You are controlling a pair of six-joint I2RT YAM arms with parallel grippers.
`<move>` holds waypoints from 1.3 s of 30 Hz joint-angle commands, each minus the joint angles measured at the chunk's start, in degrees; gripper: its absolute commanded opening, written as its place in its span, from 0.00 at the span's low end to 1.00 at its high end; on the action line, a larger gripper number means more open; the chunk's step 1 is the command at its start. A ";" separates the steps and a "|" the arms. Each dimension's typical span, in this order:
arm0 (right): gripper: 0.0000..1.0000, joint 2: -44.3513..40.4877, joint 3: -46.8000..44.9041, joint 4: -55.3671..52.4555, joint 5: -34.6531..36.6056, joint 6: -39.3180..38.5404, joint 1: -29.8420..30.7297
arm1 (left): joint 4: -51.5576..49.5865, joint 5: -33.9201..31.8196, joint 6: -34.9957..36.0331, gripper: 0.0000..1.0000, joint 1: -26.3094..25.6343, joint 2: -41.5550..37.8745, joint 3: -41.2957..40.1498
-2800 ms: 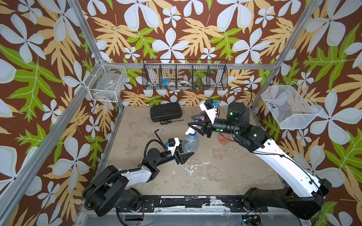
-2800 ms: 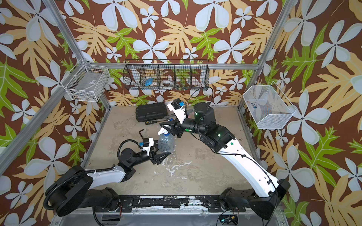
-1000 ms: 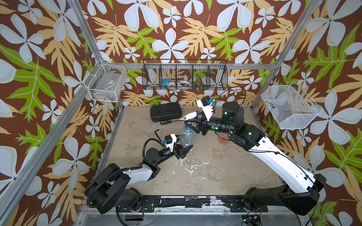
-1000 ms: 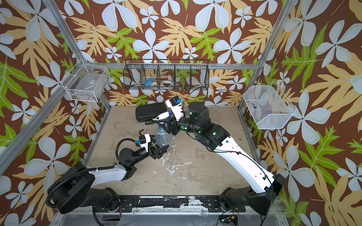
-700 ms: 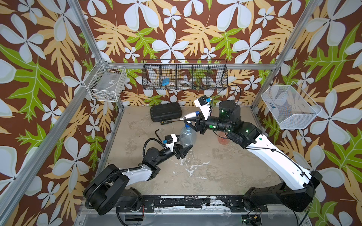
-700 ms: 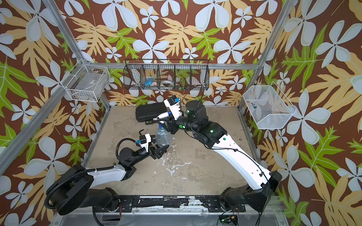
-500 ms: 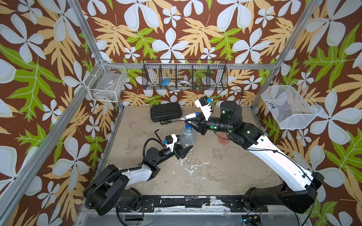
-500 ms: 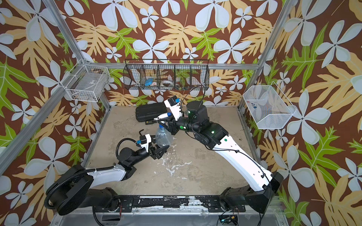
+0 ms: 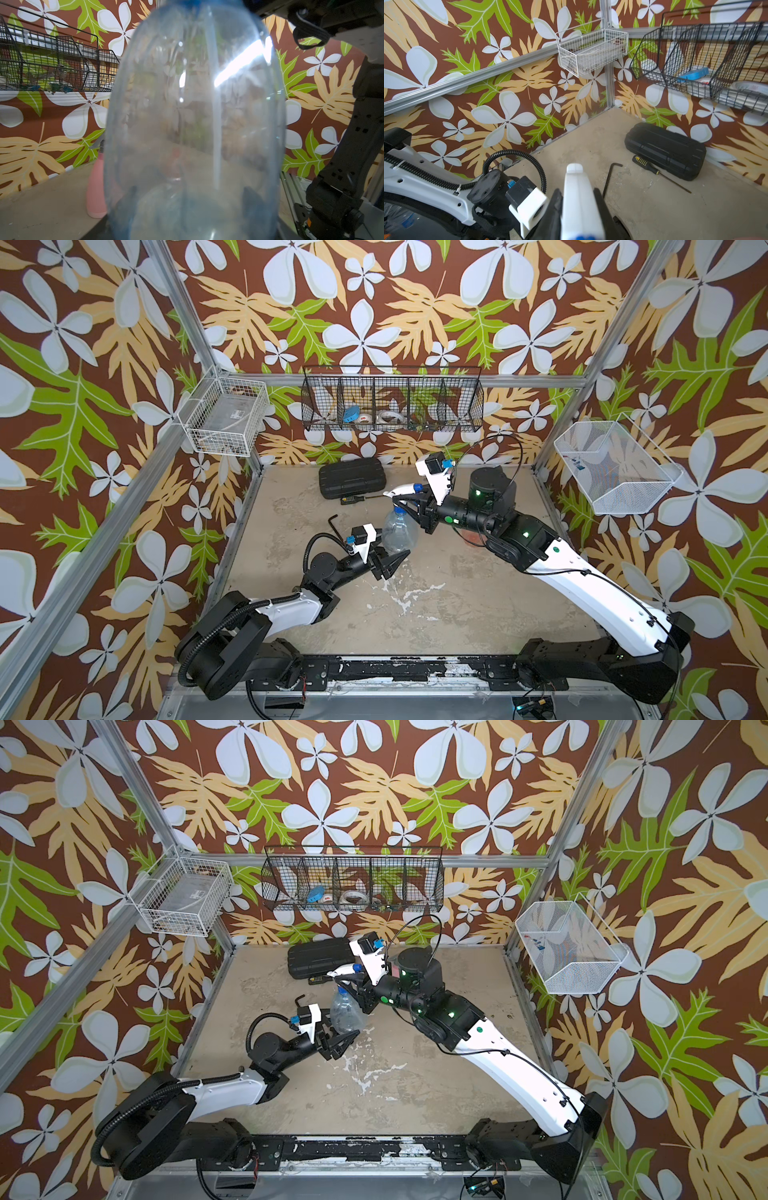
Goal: Attach spray nozzles to spray bottles
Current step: Screw the spray nozzle on the spray bottle.
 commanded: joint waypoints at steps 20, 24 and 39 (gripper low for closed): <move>0.00 -2.92 -7.46 2.58 2.58 -3.48 0.33 | 9.97 3.91 -6.34 0.65 -0.07 0.91 3.43; 0.00 -2.66 -9.21 1.83 3.78 -3.74 0.39 | 6.59 -0.28 -1.97 0.65 -0.07 0.05 4.26; 0.00 1.99 -9.93 -0.59 23.55 10.36 3.66 | 9.84 -23.38 9.48 0.64 -2.56 3.20 8.67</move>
